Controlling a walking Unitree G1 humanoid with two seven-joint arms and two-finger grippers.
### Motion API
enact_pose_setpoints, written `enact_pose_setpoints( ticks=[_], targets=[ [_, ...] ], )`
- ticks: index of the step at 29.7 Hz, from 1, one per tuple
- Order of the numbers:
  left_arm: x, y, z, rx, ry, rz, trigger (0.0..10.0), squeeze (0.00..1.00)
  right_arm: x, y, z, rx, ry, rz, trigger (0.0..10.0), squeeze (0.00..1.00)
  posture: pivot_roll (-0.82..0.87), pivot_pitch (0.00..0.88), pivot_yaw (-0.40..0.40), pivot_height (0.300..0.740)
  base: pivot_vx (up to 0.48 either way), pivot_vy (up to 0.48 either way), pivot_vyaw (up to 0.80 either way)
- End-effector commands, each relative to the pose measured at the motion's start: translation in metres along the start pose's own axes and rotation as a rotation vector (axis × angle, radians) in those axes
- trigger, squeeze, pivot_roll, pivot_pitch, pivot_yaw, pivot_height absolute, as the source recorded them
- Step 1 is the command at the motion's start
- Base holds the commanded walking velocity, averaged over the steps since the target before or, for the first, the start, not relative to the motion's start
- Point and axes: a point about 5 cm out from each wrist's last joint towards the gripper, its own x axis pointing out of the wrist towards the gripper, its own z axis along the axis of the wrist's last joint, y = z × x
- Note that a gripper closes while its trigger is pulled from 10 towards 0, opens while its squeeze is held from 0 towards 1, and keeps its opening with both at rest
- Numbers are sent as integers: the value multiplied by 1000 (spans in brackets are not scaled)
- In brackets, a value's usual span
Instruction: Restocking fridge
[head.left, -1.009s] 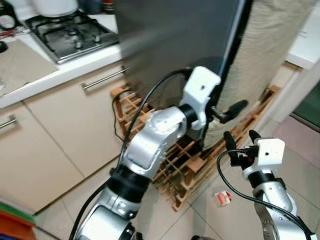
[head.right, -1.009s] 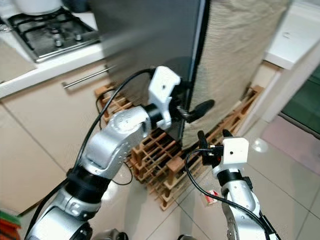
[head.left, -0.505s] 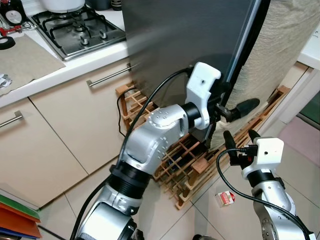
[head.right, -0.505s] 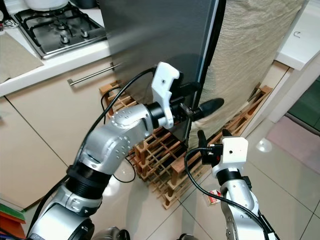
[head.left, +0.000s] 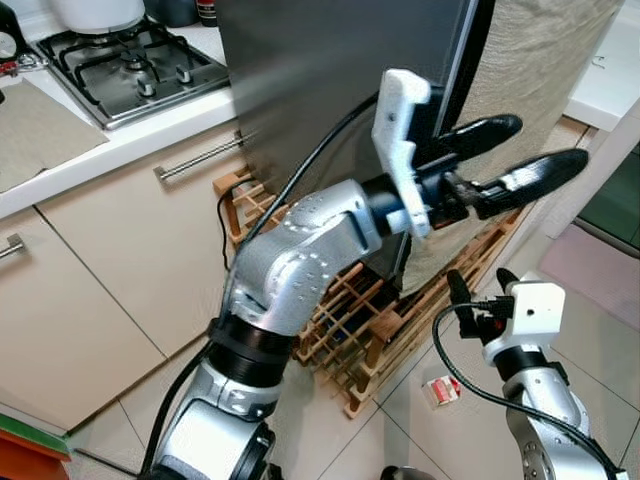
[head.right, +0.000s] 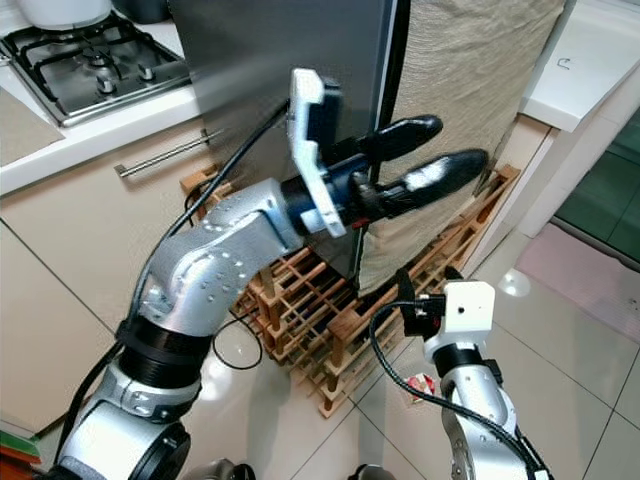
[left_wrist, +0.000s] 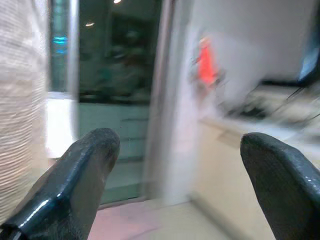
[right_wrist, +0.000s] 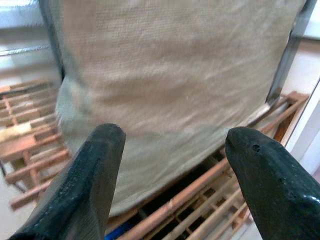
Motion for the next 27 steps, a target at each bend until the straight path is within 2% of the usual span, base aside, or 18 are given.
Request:
enact_pose_setpoints(
  ticks=[1, 5, 8, 9, 10, 11, 12, 13, 14, 17, 19, 21, 27],
  targets=[
    [-10, 11, -15, 87, 68, 119, 10000, 0, 2, -6, -1, -9, -2, -54, 10000, 16, -3, 61, 38, 740, 0, 0, 0],
    [-37, 33, -38, 160, 155, 361, 10000, 0, 10, -9, 3, 24, -21, -133, 10000, 12, 23, 64, 56, 740, 0, 0, 0],
    [-60, 42, -54, 176, 213, 476, 10000, 0, 11, -4, 6, 32, -40, -127, 10000, 12, 28, 65, 60, 740, 0, 0, 0],
    [-70, 44, -60, 163, 234, 513, 10000, 0, 10, -1, 5, 38, -41, -123, 10000, 8, 31, 65, 65, 740, 0, 0, 0],
    [-89, 49, -72, 164, 276, 574, 10000, 0, 8, 5, 5, 44, -43, -117, 10000, 8, 30, 65, 69, 740, 0, 0, 0],
    [-89, 49, -72, 164, 276, 574, 10000, 0, 8, 5, 5, 44, -43, -117, 10000, 8, 30, 65, 69, 740, 0, 0, 0],
    [-97, 51, -77, 169, 298, 598, 10000, 0, 6, 7, 5, 45, -44, -115, 10000, 8, 30, 65, 70, 740, 0, 0, 0],
    [-109, 53, -82, 206, 328, 621, 10000, 0, 4, 9, 3, 45, -41, -115, 10000, 12, 29, 62, 71, 740, 0, 0, 0],
    [-127, 57, -87, 222, 354, 658, 10000, 0, 1, 12, 0, 44, -35, -118, 10000, 12, 27, 55, 77, 740, 0, 0, 0],
    [-151, 58, -88, 235, 373, 711, 10000, 0, -2, 13, -2, 39, -29, -130, 10000, 12, 24, 49, 81, 740, 0, 0, 0],
    [-168, 56, -91, 214, 391, 747, 10000, 0, -1, 10, -5, 34, -26, -155, 10000, 12, 33, 31, 101, 740, 0, 0, 0],
    [-175, 53, -91, 203, 389, 769, 10000, 0, -1, 4, -8, 32, -22, -182, 10000, 12, 33, 21, 106, 740, 0, 0, 0],
    [-174, 54, -80, 197, 279, 843, 10000, 0, 1, -9, -7, 36, -23, -246, 10000, 12, 20, 18, 88, 740, 0, 0, 0]
  ],
)
